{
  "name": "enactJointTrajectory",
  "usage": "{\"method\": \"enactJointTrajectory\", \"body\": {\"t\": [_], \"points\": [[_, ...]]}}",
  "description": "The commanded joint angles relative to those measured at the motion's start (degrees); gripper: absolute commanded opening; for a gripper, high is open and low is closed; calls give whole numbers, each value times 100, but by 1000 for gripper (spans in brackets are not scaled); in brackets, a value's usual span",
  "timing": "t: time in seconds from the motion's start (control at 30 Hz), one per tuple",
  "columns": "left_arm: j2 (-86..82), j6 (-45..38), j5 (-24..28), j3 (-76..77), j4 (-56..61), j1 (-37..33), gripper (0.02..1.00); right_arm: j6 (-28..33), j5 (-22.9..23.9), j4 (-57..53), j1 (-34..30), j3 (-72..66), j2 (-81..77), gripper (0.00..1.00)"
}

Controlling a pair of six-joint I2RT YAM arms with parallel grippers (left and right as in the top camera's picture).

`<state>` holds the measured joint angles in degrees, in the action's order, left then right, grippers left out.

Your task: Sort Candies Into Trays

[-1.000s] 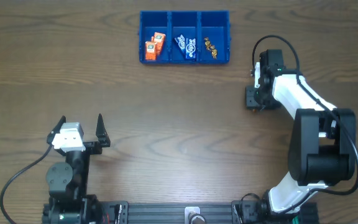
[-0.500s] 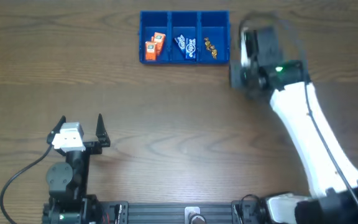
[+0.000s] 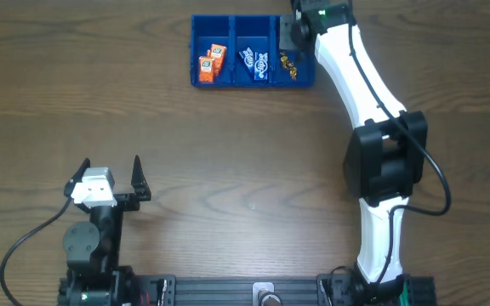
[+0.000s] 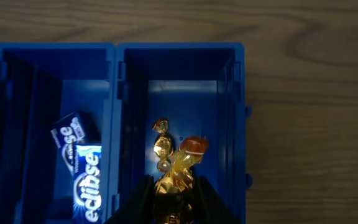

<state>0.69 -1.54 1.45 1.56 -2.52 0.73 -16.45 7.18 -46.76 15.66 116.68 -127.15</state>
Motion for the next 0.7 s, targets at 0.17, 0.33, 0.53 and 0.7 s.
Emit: {"method": "enactJointTrajectory", "body": {"t": [0.17, 0.33, 0.53, 0.7], "points": [[-20, -20, -35, -129, -195, -33, 998, -107, 74, 85, -24, 125, -92, 614], [-20, -20, -35, -129, -192, -33, 998, 42, 48, -28, -44, 118, 170, 847], [-20, -20, -35, -129, -195, -33, 998, 636, 424, -107, -520, -1222, 2800, 1000], [-20, -20, -35, -129, -195, -33, 998, 800, 420, 435, -1333, -3753, 5613, 998]]}}
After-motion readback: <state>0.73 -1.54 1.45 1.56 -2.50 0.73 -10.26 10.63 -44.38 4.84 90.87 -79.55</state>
